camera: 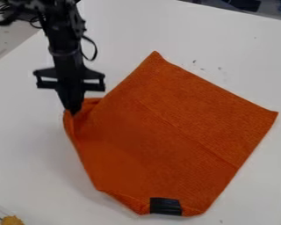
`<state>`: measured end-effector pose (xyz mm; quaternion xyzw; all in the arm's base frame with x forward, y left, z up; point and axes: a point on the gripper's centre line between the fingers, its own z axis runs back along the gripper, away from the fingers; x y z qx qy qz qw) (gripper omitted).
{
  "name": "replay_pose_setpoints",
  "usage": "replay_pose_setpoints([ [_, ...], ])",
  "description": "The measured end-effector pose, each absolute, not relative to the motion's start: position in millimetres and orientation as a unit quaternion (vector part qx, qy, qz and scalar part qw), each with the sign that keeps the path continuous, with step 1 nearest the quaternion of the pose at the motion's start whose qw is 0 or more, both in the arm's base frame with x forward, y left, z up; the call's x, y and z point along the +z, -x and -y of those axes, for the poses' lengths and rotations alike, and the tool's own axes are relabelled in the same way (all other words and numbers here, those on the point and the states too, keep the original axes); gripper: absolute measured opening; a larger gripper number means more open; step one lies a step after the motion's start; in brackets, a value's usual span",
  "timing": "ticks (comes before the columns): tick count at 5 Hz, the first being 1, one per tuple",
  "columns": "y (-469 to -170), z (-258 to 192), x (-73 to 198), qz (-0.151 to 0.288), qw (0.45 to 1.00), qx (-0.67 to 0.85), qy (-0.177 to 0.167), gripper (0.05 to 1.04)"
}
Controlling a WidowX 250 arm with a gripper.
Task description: Fix the bottom left of the cloth
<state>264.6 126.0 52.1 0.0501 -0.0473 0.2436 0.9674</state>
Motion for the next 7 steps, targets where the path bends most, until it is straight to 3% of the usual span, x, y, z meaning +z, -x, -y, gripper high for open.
replay_pose_setpoints([
  [1,-245.3,-132.2,76.5,0.065,0.953,0.288,-0.073,0.073],
  [2,-224.5,-141.9,70.4,0.081,0.936,0.336,-0.062,0.073],
  [4,-201.1,-153.8,24.8,0.081,0.903,0.422,-0.017,0.073],
  [5,-193.0,-155.0,12.2,0.068,0.894,0.442,-0.017,0.072],
  [7,-166.0,-159.1,20.3,0.047,0.883,0.463,-0.066,0.072],
])
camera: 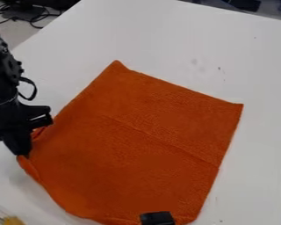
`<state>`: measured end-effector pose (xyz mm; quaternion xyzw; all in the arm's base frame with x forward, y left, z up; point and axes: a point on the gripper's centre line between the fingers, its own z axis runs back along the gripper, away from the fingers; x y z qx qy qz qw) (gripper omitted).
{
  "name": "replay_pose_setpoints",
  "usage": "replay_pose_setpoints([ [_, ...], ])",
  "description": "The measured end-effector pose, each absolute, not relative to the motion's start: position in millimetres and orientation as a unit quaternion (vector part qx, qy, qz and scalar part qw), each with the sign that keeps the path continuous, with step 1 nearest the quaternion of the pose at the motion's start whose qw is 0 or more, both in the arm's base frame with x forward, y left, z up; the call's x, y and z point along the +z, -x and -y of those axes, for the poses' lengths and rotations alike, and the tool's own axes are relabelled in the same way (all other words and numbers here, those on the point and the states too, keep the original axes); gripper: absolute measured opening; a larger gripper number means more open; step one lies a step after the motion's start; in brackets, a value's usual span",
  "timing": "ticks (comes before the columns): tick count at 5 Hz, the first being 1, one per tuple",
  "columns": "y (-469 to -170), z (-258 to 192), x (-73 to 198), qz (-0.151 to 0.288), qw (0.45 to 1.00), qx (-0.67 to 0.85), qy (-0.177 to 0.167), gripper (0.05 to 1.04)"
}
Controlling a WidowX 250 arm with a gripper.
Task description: Fix the bottom left of the cloth
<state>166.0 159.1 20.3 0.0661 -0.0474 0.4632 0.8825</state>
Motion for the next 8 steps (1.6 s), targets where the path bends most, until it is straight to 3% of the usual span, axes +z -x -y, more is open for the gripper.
replay_pose_setpoints([
  [1,-161.0,-161.7,26.2,0.053,0.882,0.460,-0.082,0.099],
  [2,-168.4,-165.6,25.9,0.077,0.890,0.443,-0.080,0.275],
  [4,-196.4,-168.2,56.6,0.067,0.927,0.341,-0.141,0.855],
  [5,-215.1,-156.1,89.8,0.084,0.940,0.289,-0.160,1.007],
  [7,-244.4,-131.2,88.6,0.135,0.963,0.212,-0.099,1.001],
  [8,-248.8,-129.5,77.8,0.131,0.971,0.183,-0.077,1.001],
])
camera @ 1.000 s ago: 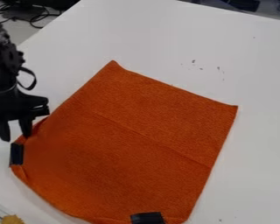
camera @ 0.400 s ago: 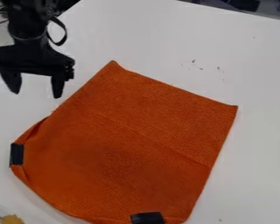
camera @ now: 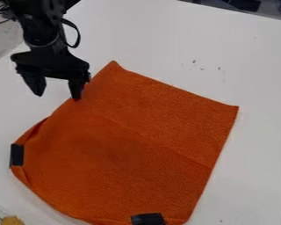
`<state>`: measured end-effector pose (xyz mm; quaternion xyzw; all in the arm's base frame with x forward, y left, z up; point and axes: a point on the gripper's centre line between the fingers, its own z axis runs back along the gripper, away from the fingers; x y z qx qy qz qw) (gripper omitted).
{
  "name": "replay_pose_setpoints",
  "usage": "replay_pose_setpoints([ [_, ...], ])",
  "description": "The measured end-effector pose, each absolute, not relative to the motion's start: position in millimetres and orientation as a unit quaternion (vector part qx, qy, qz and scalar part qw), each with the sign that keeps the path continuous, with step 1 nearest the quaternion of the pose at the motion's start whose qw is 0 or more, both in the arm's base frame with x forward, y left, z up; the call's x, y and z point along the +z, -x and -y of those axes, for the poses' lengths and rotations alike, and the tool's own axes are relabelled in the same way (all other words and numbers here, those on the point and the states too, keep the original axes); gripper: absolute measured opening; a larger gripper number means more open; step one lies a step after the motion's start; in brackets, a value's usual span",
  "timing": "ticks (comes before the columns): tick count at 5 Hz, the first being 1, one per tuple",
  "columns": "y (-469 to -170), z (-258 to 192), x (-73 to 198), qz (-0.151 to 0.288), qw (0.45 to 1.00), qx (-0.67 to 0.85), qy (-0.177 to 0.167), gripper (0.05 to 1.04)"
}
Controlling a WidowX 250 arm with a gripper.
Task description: Fix the bottom left of the cloth
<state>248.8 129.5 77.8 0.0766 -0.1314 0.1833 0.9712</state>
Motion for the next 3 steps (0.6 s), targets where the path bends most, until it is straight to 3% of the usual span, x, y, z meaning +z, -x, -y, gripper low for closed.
replay_pose_setpoints([
  [1,-247.4,-125.1,62.4,0.105,0.982,0.147,-0.061,1.001],
  [3,-247.5,-125.6,62.7,0.105,0.982,0.144,-0.061,1.001],
])
